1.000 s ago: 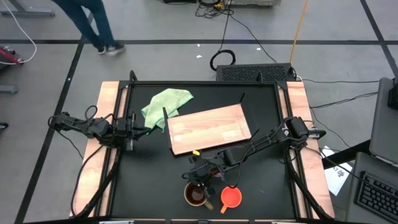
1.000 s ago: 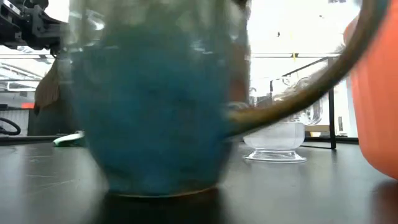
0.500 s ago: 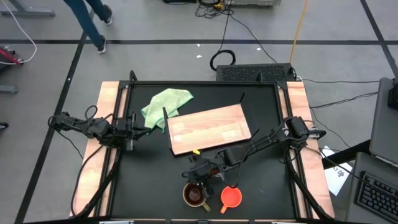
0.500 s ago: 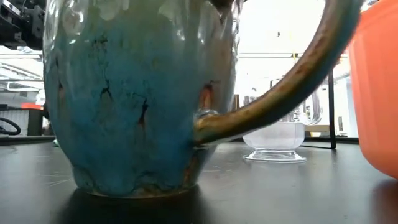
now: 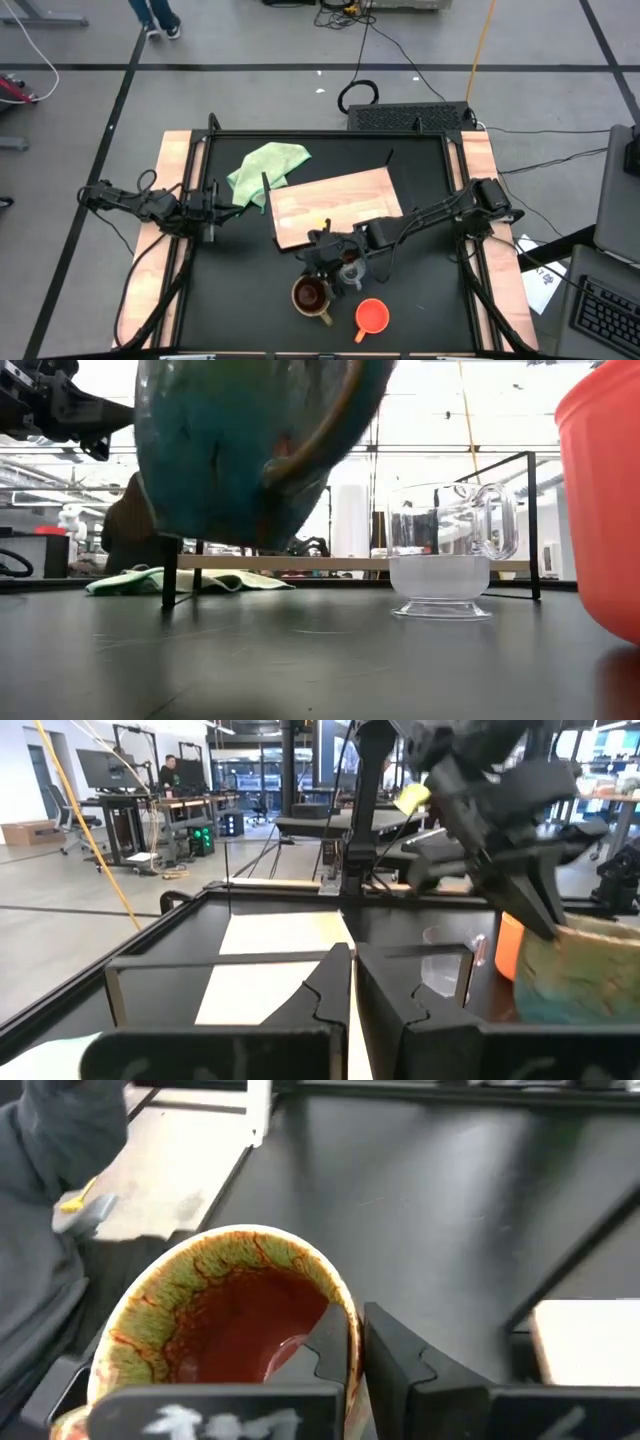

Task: Stack small to large cups/mugs on shelf
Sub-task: Put the brown mug on the shelf

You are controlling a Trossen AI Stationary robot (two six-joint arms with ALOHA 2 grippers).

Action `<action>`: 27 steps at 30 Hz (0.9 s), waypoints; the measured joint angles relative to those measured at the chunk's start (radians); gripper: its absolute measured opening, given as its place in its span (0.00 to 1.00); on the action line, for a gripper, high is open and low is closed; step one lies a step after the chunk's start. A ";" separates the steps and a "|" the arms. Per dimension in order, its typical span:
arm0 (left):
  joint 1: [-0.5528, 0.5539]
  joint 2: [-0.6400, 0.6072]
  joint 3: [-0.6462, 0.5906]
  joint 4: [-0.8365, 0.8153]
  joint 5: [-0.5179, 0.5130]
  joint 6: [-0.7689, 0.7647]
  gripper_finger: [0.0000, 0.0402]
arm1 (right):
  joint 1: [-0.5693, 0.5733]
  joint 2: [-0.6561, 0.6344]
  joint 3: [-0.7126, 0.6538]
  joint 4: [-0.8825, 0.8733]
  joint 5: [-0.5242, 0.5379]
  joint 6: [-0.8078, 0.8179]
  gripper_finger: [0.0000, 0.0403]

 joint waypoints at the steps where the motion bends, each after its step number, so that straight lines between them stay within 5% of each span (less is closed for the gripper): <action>1: 0.000 0.000 0.000 -0.002 0.000 0.000 0.05 | -0.005 -0.007 0.000 -0.003 0.001 0.002 0.01; 27: 0.000 0.000 0.000 -0.028 0.000 0.000 0.05 | -0.073 -0.173 0.002 -0.047 -0.005 -0.081 0.02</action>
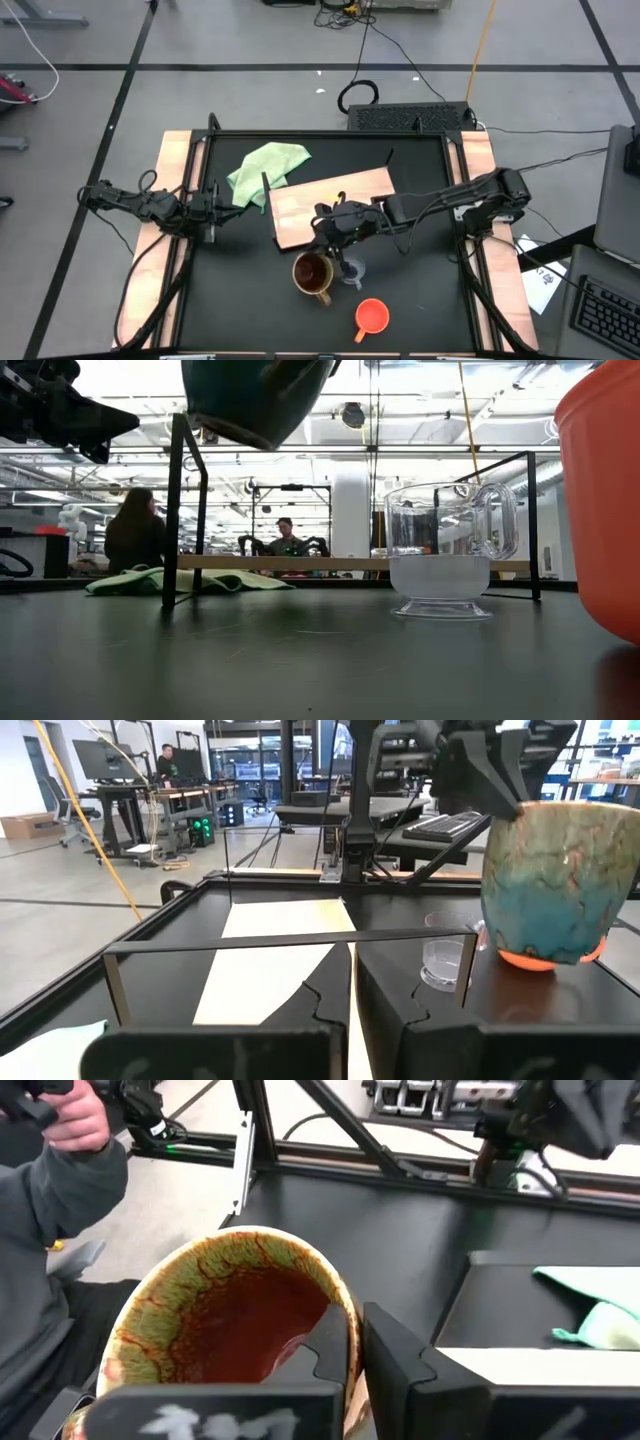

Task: Stack small to large cups/mugs on shelf
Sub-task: Put the brown mug on the shelf

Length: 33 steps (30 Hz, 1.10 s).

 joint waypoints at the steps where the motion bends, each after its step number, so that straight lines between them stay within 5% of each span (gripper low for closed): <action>1: 0.000 0.000 0.000 0.000 0.000 0.000 0.05 | -0.001 -0.008 0.000 -0.002 0.000 -0.001 0.02; 20: 0.000 0.000 0.000 0.000 0.000 0.000 0.05 | -0.076 -0.243 -0.191 0.017 0.001 0.021 0.01; 33: 0.000 0.000 0.000 0.000 0.000 0.006 0.05 | -0.178 -0.339 -0.440 0.261 -0.052 0.059 0.01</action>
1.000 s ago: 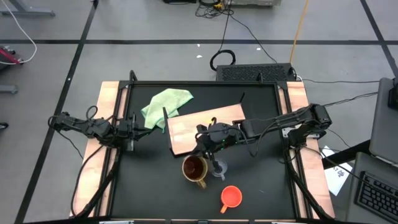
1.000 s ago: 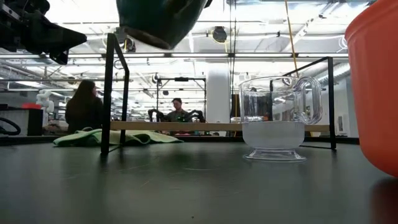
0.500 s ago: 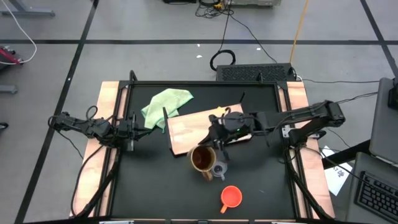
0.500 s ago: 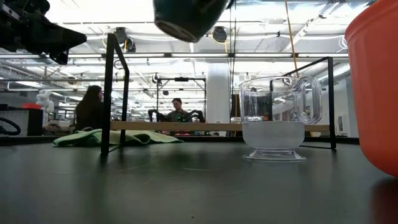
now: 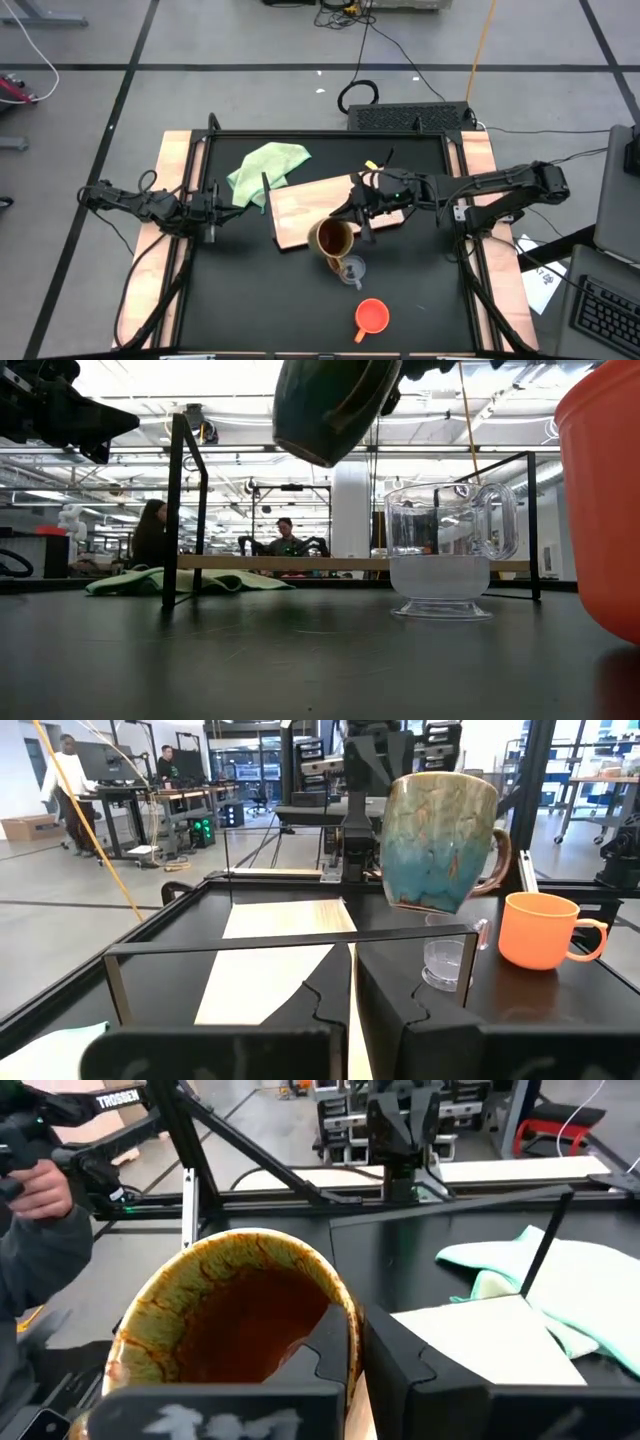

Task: Stack small to large cups/mugs on shelf
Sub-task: Put the brown mug on the shelf

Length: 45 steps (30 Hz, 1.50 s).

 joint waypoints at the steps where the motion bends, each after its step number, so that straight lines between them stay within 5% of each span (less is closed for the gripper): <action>1: 0.000 0.000 0.000 0.000 0.000 0.000 0.05 | -0.003 0.003 -0.002 -0.001 -0.003 0.000 0.01; 19: 0.000 0.000 0.000 -0.001 -0.001 0.007 0.05 | -0.098 0.064 0.014 -0.026 -0.107 0.013 0.01; 45: 0.000 0.000 0.000 -0.010 -0.002 0.005 0.05 | -0.171 0.415 0.506 -0.494 -0.106 -0.123 0.01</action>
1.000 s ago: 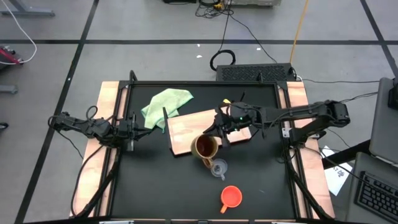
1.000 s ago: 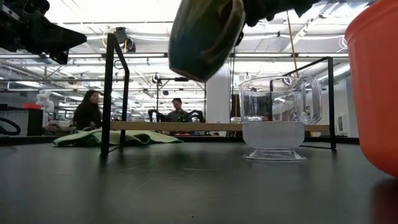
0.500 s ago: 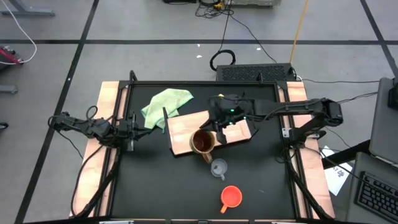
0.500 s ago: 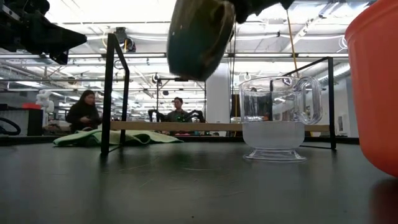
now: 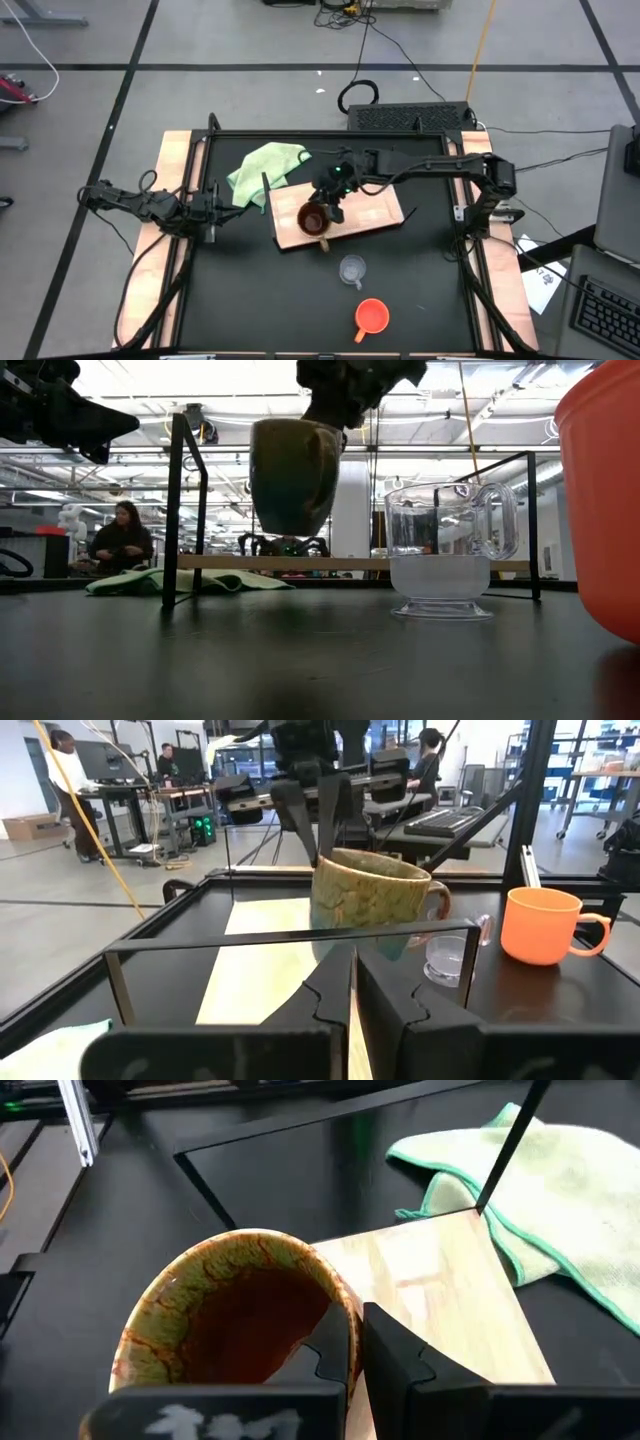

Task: Stack small to large cups/mugs on shelf
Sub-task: Put the brown mug on the shelf

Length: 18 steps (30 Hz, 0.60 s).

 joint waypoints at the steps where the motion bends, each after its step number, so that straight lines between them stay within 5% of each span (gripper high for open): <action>1: 0.000 0.000 0.000 0.000 0.000 0.003 0.05 | -0.003 0.013 0.019 -0.019 0.000 -0.004 0.01; 18: 0.000 0.000 0.000 0.000 0.000 0.040 0.05 | -0.068 0.095 0.142 -0.083 -0.079 -0.005 0.01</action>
